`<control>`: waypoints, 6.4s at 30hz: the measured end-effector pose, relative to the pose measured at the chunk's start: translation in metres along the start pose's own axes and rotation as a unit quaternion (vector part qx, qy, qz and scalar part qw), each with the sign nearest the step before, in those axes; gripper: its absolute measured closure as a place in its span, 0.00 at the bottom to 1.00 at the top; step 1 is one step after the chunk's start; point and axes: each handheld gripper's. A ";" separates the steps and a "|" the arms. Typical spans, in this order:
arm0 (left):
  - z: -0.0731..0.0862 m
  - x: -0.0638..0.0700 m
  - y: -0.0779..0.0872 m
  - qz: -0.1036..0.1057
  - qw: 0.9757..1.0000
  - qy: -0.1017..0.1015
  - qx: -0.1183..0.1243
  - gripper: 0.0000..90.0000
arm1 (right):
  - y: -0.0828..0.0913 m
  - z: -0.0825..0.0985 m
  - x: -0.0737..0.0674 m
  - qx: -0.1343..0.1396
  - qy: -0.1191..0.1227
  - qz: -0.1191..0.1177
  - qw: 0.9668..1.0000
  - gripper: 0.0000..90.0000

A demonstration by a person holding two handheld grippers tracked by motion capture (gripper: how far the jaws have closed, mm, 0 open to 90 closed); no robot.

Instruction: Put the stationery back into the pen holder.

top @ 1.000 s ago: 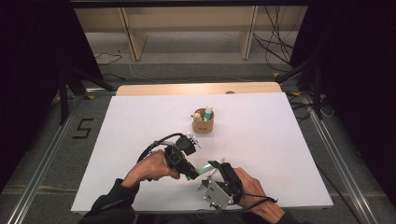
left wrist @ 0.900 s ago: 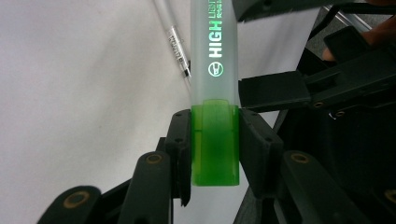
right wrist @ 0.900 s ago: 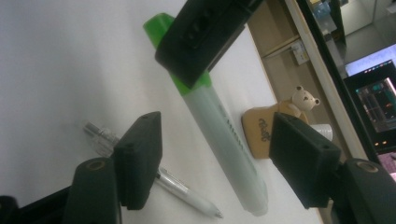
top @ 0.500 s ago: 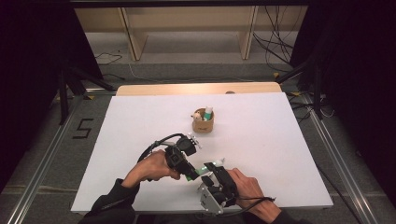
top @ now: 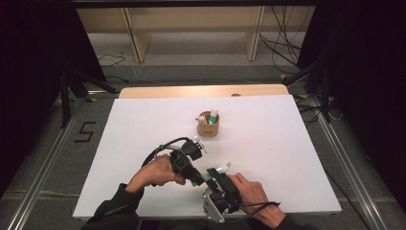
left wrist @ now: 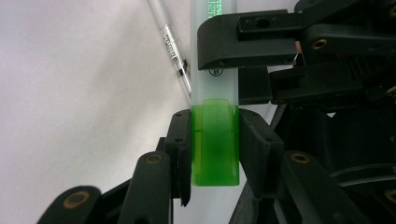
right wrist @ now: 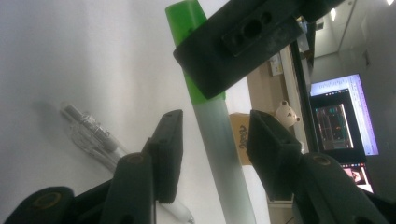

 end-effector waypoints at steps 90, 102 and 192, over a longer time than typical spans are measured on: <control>0.120 0.002 0.034 -0.230 0.907 0.078 0.345 0.18 | -0.043 0.069 0.130 0.048 -0.574 -0.083 0.813 0.86; 0.125 0.007 0.033 -0.238 0.900 0.076 0.358 0.17 | -0.084 0.071 0.162 0.041 -0.631 -0.045 0.773 0.86; 0.125 0.008 0.026 -0.233 0.905 0.070 0.348 0.17 | -0.179 0.061 0.165 -0.013 -0.667 -0.023 0.745 0.82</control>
Point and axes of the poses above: each handheld gripper's, and its own axes: y roughly backward along the jaws, z roughly out of its underside, x roughly to its right, and after that the axes turned 13 degrees about -y, right-handed
